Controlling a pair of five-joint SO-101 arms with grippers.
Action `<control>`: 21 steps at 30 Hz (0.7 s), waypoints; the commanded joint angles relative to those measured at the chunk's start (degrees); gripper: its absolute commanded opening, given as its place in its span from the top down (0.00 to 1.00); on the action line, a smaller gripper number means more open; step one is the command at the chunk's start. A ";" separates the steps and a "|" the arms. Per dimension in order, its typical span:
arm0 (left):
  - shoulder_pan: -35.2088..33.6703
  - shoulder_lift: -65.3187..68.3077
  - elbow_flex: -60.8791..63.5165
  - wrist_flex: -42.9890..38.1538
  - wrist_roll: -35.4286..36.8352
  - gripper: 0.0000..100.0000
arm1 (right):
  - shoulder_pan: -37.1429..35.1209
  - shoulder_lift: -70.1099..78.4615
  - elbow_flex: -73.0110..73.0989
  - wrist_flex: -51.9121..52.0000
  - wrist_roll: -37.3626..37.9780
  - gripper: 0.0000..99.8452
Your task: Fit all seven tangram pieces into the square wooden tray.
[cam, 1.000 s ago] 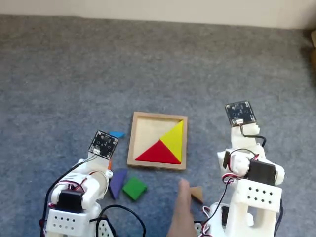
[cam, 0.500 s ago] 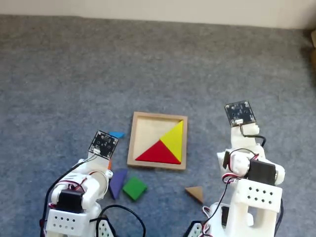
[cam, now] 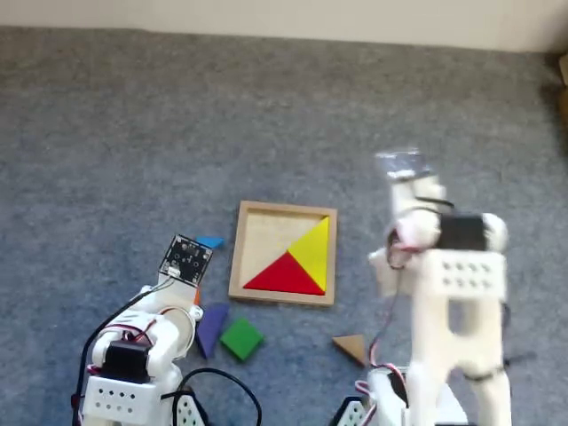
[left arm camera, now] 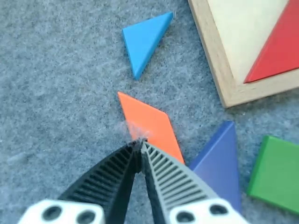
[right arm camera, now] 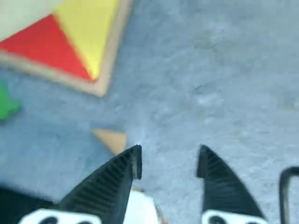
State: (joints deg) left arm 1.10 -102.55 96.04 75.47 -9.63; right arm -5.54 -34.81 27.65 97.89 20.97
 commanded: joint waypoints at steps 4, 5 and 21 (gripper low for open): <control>-0.66 -1.80 1.10 0.18 -0.44 1.00 | -16.66 1.54 3.82 2.59 -0.79 0.72; -0.66 -1.80 1.10 0.18 -0.44 1.00 | -18.24 0.84 5.67 2.59 -0.70 0.72; -0.66 -1.80 1.10 0.18 -0.44 1.00 | -24.48 -2.51 31.52 -15.16 6.86 0.72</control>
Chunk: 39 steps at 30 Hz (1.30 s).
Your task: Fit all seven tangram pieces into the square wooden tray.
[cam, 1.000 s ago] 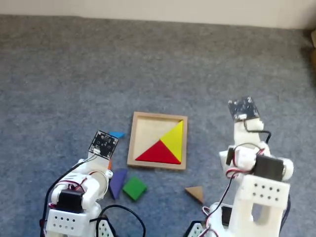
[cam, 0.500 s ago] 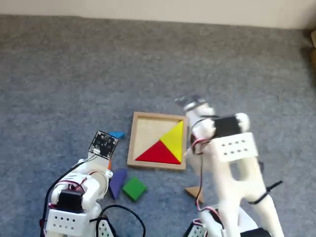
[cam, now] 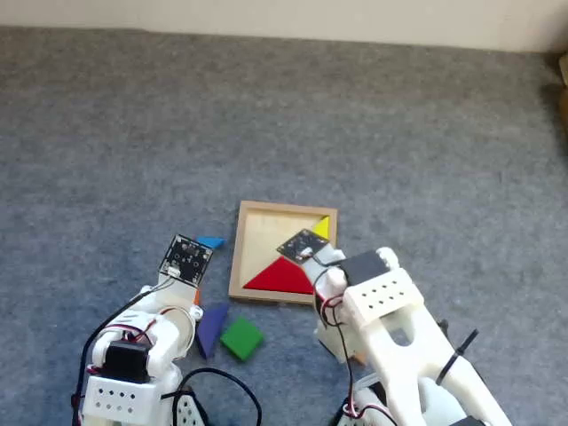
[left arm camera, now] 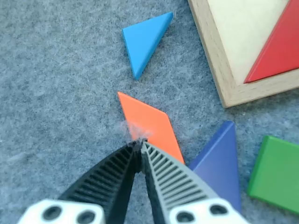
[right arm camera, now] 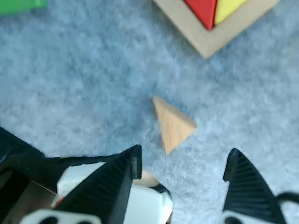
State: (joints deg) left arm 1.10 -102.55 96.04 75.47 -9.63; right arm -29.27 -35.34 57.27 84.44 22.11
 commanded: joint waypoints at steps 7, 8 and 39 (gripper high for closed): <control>-0.66 -1.80 1.10 0.18 -0.44 1.00 | -0.48 -1.98 10.59 -12.88 7.21 0.72; -0.66 -1.80 1.10 0.18 -0.44 1.00 | -0.48 -1.98 11.56 -14.02 7.21 0.72; -0.66 -1.80 1.10 0.18 -0.44 1.00 | -0.66 -2.24 17.80 -22.90 7.38 0.89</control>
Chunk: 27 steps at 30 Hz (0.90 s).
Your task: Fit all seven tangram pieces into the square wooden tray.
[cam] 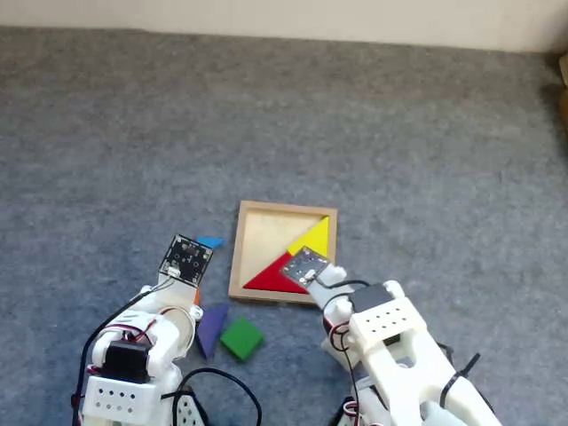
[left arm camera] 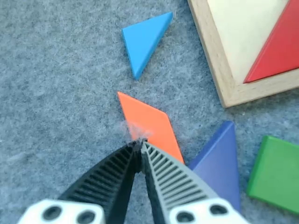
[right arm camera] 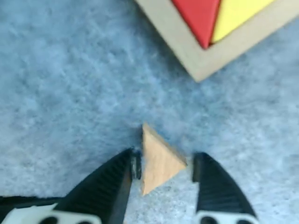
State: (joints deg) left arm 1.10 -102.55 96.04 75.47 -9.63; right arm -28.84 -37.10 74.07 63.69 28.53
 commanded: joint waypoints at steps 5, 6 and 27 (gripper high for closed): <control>-0.66 -1.80 1.10 0.18 -0.44 1.00 | -1.10 -0.75 1.01 -2.15 1.05 0.90; -0.66 -1.80 1.10 0.18 -0.44 1.00 | -1.10 -0.75 1.01 -2.15 1.05 0.90; -0.66 -1.80 1.10 0.18 -0.44 1.00 | -1.10 -0.22 -27.12 11.12 -0.26 0.90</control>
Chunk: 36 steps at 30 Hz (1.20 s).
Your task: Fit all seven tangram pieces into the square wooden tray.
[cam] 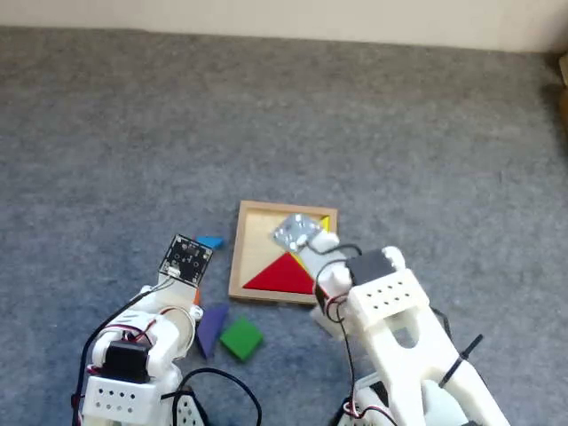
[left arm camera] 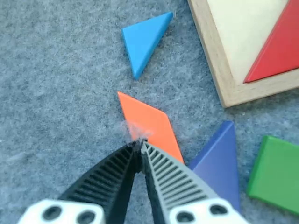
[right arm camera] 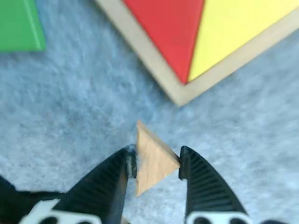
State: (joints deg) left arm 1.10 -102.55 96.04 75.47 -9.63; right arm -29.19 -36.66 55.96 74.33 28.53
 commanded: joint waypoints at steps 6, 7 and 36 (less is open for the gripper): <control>-0.66 -1.80 1.10 0.18 -0.44 1.00 | -6.02 6.02 -20.18 -2.86 -11.16 0.90; -0.66 -1.80 1.10 0.18 -0.44 1.00 | -7.16 8.48 -21.93 -3.38 -12.92 0.90; -0.66 -1.80 1.10 0.18 -0.44 1.00 | -17.80 47.69 -49.36 -12.79 -53.63 0.89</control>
State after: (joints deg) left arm 1.10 -102.55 96.04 75.47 -9.63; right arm -45.36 11.16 10.24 62.73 -24.22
